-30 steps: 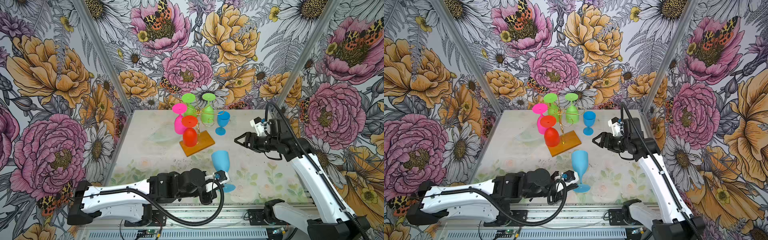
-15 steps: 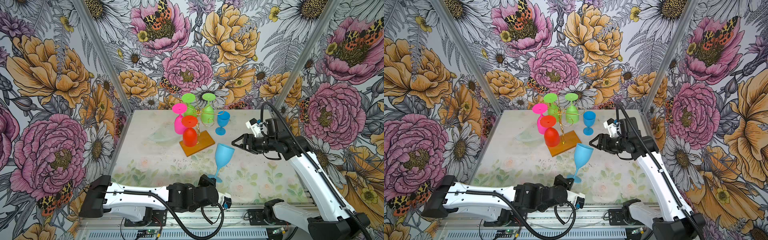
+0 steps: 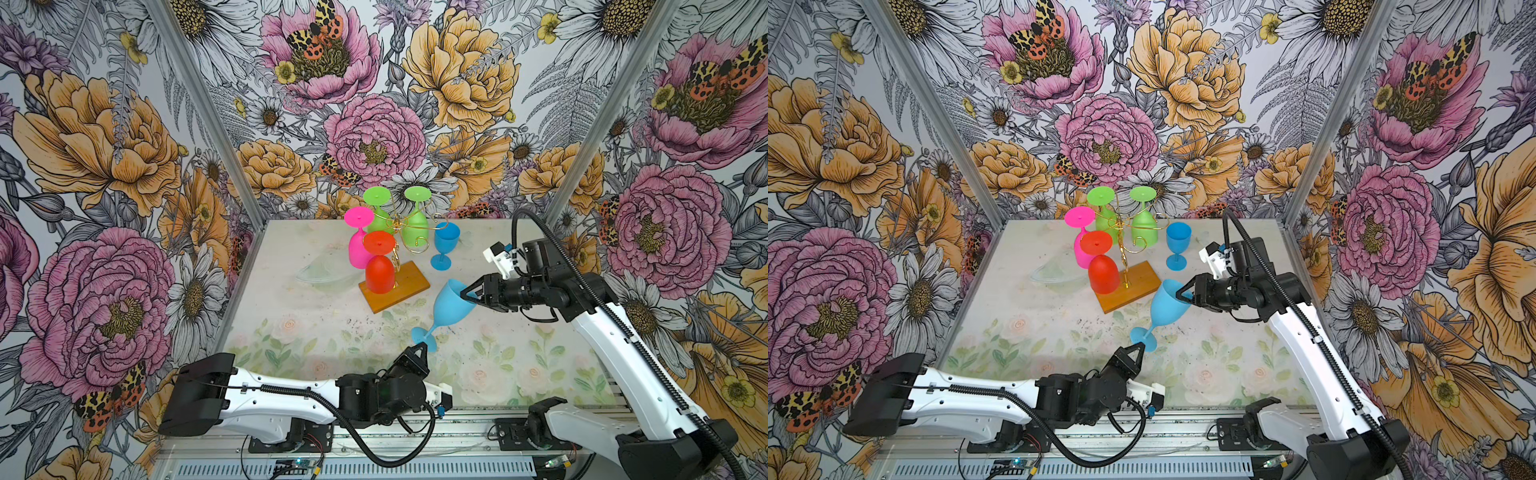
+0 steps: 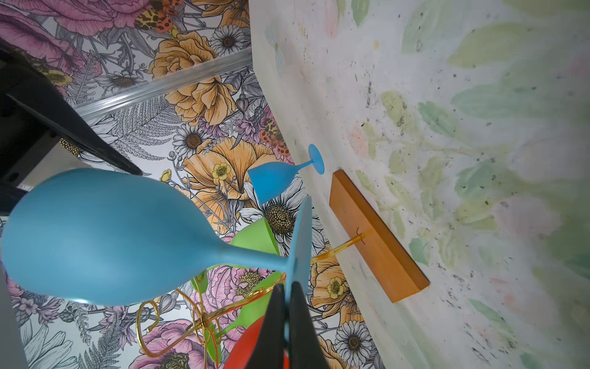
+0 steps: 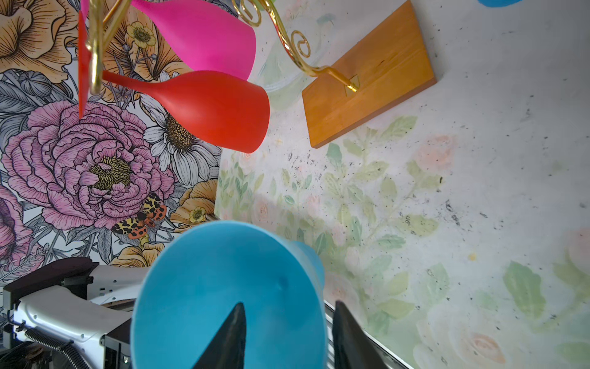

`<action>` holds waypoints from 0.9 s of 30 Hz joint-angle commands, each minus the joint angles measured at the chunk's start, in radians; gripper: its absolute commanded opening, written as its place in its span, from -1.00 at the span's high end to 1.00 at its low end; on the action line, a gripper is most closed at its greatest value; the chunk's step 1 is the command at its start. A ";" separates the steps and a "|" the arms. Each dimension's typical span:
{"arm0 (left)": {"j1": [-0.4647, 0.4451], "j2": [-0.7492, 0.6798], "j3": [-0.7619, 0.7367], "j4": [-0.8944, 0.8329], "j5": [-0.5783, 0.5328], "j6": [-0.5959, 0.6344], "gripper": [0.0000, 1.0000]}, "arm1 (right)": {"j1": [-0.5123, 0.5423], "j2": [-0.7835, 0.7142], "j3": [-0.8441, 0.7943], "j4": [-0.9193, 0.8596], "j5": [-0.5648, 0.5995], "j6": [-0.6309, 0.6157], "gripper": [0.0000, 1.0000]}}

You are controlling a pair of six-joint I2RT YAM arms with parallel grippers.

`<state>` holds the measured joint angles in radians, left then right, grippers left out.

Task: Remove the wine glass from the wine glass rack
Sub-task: 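Pull the blue glass back with the left arm while the right gripper grasps its bowl, then open the left gripper and draw it back while the right gripper holds the bowl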

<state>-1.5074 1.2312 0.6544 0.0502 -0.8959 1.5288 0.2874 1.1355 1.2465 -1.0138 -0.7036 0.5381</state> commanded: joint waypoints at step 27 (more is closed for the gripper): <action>-0.028 0.021 0.012 0.036 -0.126 -0.145 -0.38 | -0.007 0.046 0.022 -0.002 0.109 -0.133 1.00</action>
<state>-1.5066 1.2499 0.5774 0.2592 -0.9886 1.6341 0.2882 1.1725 1.2232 -1.0325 -0.6392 0.4561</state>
